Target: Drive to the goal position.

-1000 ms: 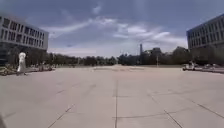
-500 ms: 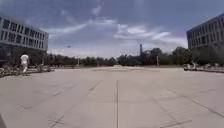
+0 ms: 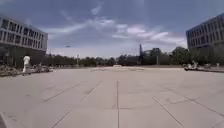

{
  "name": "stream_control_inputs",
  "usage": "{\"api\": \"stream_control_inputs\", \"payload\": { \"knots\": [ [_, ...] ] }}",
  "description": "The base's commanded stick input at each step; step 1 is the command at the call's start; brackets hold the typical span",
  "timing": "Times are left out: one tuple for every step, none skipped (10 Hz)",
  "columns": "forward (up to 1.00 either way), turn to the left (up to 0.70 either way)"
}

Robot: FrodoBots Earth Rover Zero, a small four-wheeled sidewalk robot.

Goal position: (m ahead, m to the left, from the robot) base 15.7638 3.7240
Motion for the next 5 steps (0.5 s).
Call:
{"api": "stream_control_inputs", "payload": {
  "knots": [
    [0.54, 0.0],
    [0.54, 0.0],
    [0.54, 0.0],
    [0.54, 0.0],
    [0.54, 0.0]
  ]
}}
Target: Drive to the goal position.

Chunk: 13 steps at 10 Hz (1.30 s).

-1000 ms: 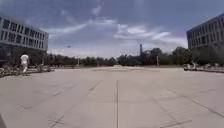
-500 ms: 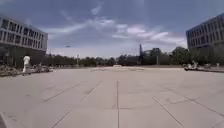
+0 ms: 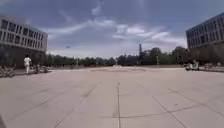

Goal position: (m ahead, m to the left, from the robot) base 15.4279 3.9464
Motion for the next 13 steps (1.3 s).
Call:
{"api": "stream_control_inputs", "payload": {
  "knots": [
    [0.54, 0.0],
    [0.54, 0.0],
    [0.54, 0.0],
    [0.54, 0.0],
    [0.54, 0.0],
    [0.54, 0.0],
    [0.54, 0.0],
    [0.54, 0.0],
    [0.54, 0.0],
    [0.54, 0.0],
    [0.54, 0.0],
    [0.54, 0.0],
    [0.54, 0.0]
  ]
}}
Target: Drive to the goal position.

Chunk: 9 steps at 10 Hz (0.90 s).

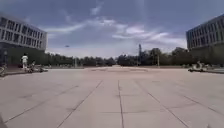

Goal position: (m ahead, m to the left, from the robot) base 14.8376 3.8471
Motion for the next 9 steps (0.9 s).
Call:
{"api": "stream_control_inputs", "payload": {
  "knots": [
    [0.54, 0.0],
    [0.54, 0.0],
    [0.54, 0.0],
    [0.54, 0.0],
    [0.54, 0.0],
    [0.54, 0.0],
    [0.54, 0.01],
    [0.54, 0.03],
    [0.54, 0.04]
  ]
}}
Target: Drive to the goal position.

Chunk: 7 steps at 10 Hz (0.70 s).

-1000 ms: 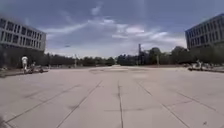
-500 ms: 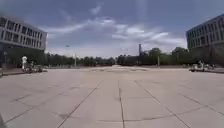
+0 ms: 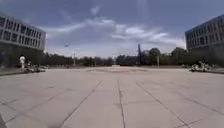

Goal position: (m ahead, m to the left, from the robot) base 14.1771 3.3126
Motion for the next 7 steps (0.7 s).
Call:
{"api": "stream_control_inputs", "payload": {
  "knots": [
    [0.54, 0.07],
    [0.54, 0.1],
    [0.54, 0.11],
    [0.54, 0.11],
    [0.54, 0.06],
    [0.54, 0.04],
    [0.54, 0.02]
  ]
}}
